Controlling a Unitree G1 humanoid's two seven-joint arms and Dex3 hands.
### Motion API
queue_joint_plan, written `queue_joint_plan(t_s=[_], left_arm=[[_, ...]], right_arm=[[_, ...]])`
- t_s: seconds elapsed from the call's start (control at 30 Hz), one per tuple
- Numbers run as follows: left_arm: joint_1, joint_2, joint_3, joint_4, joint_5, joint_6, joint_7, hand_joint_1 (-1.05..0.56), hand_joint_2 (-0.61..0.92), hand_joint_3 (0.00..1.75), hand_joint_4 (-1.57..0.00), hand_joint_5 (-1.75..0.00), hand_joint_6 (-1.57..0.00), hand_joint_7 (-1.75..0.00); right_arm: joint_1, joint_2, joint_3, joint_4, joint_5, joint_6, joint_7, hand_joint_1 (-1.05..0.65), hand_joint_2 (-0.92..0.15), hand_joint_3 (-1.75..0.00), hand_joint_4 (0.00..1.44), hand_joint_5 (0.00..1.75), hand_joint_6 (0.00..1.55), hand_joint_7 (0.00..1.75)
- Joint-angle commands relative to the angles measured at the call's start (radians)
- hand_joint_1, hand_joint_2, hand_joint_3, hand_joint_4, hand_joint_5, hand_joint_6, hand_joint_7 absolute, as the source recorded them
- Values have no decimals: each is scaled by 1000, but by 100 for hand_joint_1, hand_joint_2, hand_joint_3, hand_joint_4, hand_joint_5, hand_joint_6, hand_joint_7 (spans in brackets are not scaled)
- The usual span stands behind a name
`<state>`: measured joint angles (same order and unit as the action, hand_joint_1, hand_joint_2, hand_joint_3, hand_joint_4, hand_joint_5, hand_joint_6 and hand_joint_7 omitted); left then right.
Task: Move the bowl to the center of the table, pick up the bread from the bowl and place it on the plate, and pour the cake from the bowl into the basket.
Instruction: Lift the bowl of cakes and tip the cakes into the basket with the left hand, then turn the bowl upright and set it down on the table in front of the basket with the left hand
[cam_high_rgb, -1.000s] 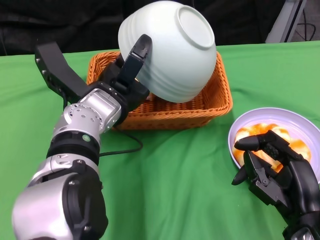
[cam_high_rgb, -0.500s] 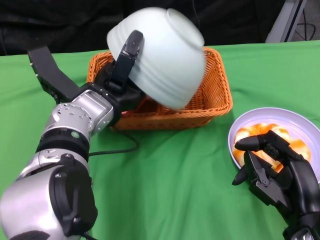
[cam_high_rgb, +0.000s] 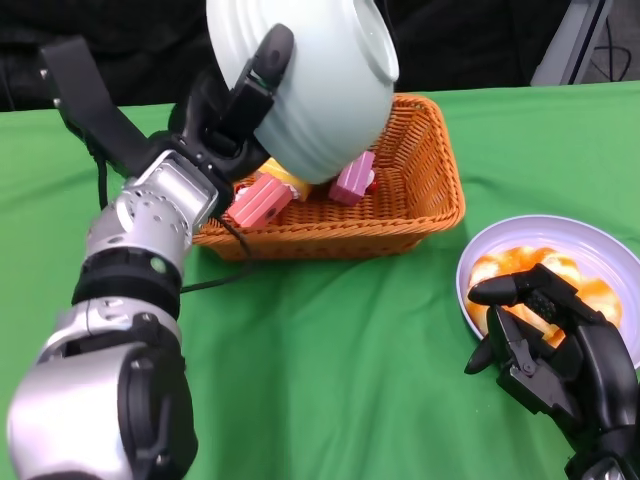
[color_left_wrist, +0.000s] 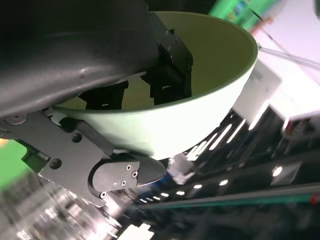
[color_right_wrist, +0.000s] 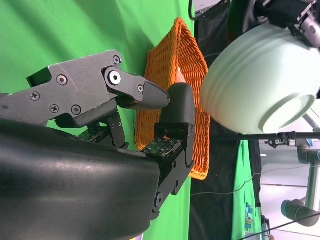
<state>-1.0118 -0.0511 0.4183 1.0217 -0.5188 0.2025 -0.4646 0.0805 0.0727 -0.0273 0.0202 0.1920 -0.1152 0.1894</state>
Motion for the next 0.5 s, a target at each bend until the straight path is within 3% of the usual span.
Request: queue_joint_plan(t_s=[0.03,0.13,0.3,0.4,0.5], left_arm=[[22,26,-58,-55,53,-85,-77,-19,72,100,-81,-175,-69,-164],[32,33,-82,-69,73,-119,-103,-20,72,99,-81,-175,-72,-163],[65,61,-162,-142,151,-213,-153,-21,59,116,-84,-175,-73,-166],[112,113,-244,-203,231,-406,-281,-25,57,113,-82,-175,-68,-168],[157,154,-298,-253,303,-551,-304,-24,52,117,-83,-175,-71,-162]], right_arm=[[-3,-6,-4,5,3,-16,-1,-12,-80,-73,66,168,60,139],[-4,-6,-4,6,3,-15,-1,-12,-80,-73,67,168,61,139],[-8,-4,-5,18,7,-24,4,-12,-80,-73,67,168,61,140],[-5,-5,1,2,-3,-10,-7,-13,-80,-72,66,168,60,140],[-6,-5,1,1,2,-6,-6,-13,-81,-71,65,169,60,140]])
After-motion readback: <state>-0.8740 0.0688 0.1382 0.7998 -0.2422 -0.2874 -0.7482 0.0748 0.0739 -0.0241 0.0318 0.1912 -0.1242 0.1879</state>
